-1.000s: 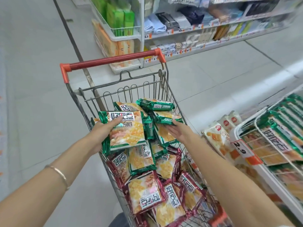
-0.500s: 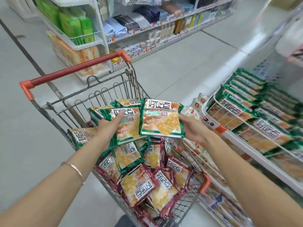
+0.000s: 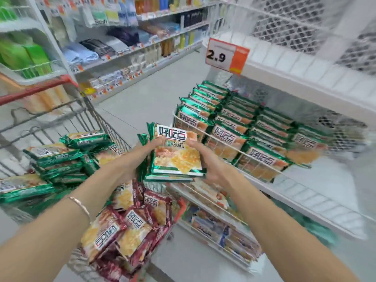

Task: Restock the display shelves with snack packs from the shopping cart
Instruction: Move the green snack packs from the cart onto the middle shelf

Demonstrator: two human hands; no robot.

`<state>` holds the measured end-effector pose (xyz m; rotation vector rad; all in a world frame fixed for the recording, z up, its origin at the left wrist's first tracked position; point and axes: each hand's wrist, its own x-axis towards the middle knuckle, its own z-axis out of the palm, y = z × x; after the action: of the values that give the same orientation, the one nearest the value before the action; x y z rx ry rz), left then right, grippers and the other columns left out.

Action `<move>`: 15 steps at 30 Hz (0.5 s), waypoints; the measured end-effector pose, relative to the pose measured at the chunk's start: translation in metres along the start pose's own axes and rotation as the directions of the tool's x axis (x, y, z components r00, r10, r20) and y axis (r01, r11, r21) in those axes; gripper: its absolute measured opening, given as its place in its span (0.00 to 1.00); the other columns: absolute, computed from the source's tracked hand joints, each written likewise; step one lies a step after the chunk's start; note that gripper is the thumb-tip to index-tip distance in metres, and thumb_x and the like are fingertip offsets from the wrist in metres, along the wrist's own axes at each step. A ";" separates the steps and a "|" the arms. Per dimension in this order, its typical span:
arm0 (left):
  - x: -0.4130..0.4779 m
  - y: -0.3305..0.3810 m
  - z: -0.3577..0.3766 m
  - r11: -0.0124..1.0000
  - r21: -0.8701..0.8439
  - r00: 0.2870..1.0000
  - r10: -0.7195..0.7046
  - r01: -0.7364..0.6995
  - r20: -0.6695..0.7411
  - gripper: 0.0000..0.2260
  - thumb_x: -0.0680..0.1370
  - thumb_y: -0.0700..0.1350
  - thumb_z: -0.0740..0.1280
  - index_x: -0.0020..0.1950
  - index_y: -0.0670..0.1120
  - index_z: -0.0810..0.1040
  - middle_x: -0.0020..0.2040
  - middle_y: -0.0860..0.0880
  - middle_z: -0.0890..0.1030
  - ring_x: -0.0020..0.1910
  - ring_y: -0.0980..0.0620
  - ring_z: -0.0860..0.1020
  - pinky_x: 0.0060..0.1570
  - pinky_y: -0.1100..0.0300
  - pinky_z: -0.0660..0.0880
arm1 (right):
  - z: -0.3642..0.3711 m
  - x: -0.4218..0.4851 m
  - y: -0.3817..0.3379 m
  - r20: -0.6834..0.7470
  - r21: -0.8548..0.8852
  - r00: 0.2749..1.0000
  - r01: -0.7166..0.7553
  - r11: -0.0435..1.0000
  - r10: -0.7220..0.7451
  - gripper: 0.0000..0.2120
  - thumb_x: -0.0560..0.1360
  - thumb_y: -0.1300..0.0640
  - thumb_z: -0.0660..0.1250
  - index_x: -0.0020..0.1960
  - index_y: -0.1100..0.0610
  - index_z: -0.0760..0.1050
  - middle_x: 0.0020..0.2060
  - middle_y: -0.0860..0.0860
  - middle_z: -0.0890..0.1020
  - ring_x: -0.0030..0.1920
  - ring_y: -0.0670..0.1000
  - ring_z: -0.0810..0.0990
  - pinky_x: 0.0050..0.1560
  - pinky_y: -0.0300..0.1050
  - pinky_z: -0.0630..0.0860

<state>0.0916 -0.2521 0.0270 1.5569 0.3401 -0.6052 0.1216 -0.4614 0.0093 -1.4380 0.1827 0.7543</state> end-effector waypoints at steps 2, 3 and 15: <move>0.008 0.015 0.041 0.998 0.041 0.999 0.040 -0.042 0.035 0.61 0.49 0.75 0.75 0.77 0.50 0.64 0.71 0.44 0.73 0.67 0.42 0.73 0.69 0.45 0.68 | -0.041 -0.033 -0.007 -0.056 0.019 0.997 0.055 0.998 -0.054 0.13 0.81 0.43 0.60 0.56 0.51 0.76 0.44 0.49 0.86 0.40 0.47 0.84 0.37 0.41 0.76; 0.012 0.024 0.064 0.997 0.044 0.997 0.061 -0.064 0.054 0.52 0.56 0.73 0.75 0.74 0.49 0.67 0.67 0.43 0.76 0.63 0.42 0.77 0.63 0.47 0.74 | -0.062 -0.048 -0.010 -0.093 0.030 0.993 0.078 0.996 -0.075 0.13 0.81 0.43 0.60 0.56 0.51 0.76 0.46 0.50 0.85 0.41 0.47 0.83 0.37 0.41 0.75; 0.094 0.121 0.329 0.847 0.435 0.949 0.229 -0.304 0.219 0.54 0.66 0.73 0.71 0.82 0.48 0.52 0.81 0.44 0.57 0.77 0.41 0.60 0.75 0.42 0.60 | -0.294 -0.165 -0.001 -0.478 0.159 0.837 0.381 0.911 -0.267 0.08 0.72 0.57 0.70 0.50 0.57 0.80 0.38 0.51 0.87 0.36 0.49 0.85 0.42 0.43 0.82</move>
<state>0.1799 -0.6010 0.0765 1.9582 -0.1631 -0.6123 0.0912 -0.7945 0.0521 -1.3351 0.3622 0.0997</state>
